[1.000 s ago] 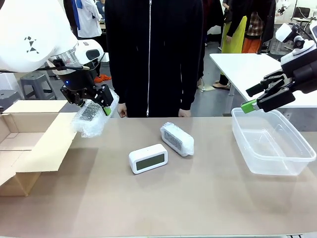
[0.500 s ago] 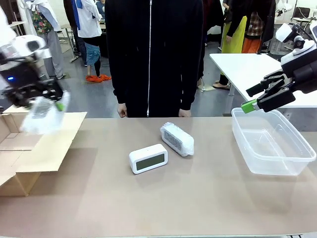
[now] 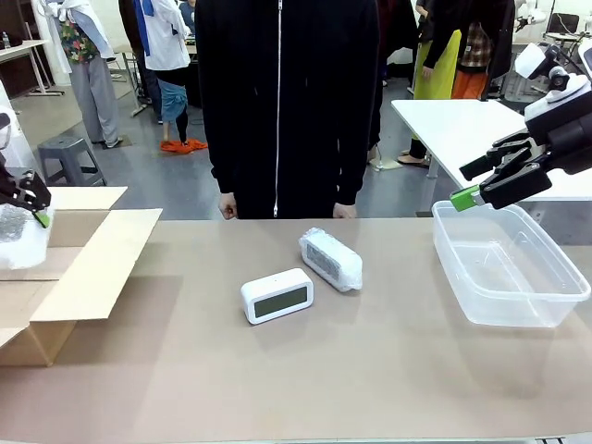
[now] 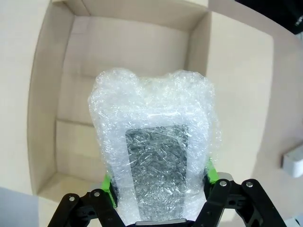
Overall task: Separate and place wrapped and unwrapped clocks.
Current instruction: If the picked Digital clock is wrapped, place it in the Package Box ; if not, place it in the Organizing box.
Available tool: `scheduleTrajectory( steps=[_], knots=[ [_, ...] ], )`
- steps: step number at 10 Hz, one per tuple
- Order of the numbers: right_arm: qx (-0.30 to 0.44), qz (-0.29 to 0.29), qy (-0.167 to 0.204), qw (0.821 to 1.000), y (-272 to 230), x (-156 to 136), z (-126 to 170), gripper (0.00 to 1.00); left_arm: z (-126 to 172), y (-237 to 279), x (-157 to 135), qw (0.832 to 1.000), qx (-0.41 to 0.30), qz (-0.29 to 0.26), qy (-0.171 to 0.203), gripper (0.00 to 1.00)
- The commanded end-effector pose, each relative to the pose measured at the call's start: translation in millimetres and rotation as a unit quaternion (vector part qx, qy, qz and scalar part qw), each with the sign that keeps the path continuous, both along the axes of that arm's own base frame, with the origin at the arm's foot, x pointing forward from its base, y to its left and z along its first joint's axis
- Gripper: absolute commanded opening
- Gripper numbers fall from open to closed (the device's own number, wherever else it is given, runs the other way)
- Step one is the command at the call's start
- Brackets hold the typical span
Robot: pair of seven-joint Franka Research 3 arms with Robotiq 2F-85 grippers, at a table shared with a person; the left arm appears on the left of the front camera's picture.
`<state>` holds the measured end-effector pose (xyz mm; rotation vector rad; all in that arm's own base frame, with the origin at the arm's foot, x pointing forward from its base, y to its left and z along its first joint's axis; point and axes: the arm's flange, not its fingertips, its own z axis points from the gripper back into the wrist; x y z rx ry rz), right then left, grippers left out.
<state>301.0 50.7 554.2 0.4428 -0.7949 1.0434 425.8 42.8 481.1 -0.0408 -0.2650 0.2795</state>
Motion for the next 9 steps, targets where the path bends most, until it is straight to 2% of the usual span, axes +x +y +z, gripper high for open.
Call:
scheduleTrajectory(
  steps=[1,2,5,8,9],
  knots=[
    [0.008,0.011,0.000,1.000,-0.5,1.5,-1.8,1.00,-18.5,-3.5,41.5,0.997,0.072,-0.017,-0.033,0.81],
    [0.008,0.011,0.000,1.000,-0.5,1.5,-1.8,1.00,-32.2,-3.2,58.4,0.991,0.129,-0.023,-0.029,0.81],
    [0.008,0.011,0.000,1.000,-0.5,1.5,-1.8,1.00,-72.7,-12.2,90.4,0.986,0.155,-0.059,0.032,0.81],
    [0.008,0.011,0.000,1.000,-0.5,1.5,-1.8,1.00,-92.7,-12.9,93.4,0.979,0.156,-0.067,0.109,0.81],
    [0.008,0.011,0.000,1.000,-0.5,1.5,-1.8,1.00,-97.6,-10.4,94.2,0.978,0.154,-0.070,0.119,0.81]
  ],
)
